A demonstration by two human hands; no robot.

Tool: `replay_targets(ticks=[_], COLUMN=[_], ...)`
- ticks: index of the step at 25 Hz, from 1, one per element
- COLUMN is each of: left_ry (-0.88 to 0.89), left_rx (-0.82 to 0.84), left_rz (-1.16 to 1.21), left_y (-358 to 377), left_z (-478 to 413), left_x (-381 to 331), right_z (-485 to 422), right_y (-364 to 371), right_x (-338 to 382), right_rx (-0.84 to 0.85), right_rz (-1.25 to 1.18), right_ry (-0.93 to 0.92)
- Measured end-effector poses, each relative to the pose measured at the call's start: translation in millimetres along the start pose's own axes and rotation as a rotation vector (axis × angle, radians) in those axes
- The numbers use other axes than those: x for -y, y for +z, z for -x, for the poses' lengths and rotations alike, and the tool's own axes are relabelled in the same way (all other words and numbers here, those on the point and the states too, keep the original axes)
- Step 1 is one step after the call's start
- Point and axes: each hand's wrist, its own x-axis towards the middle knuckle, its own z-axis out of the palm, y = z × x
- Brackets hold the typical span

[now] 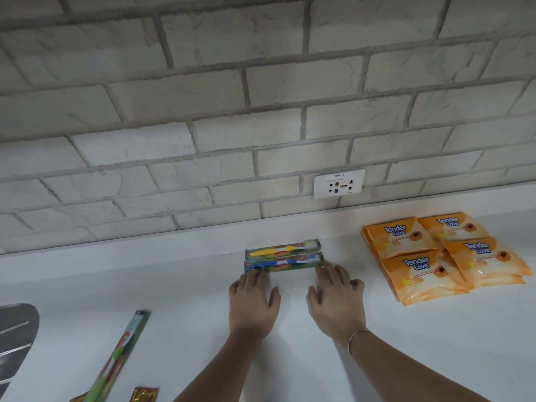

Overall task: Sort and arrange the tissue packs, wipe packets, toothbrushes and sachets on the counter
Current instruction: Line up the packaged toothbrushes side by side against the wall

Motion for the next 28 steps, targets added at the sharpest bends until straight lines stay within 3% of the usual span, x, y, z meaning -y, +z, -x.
replay_targets(ticks=[20, 28], left_ry=[-0.082, -0.034], left_rx=[0.05, 0.002], left_rz=[-0.064, 0.009], left_y=[0.4, -0.7], left_z=[-2.7, -1.9], left_x=[-1.1, -0.6], right_z=[-0.9, 0.2], right_y=[-0.1, -2.3], right_x=[-0.3, -0.4], right_rx=[0.04, 0.008], right_rz=[0.001, -0.004], right_ry=[-0.005, 0.007])
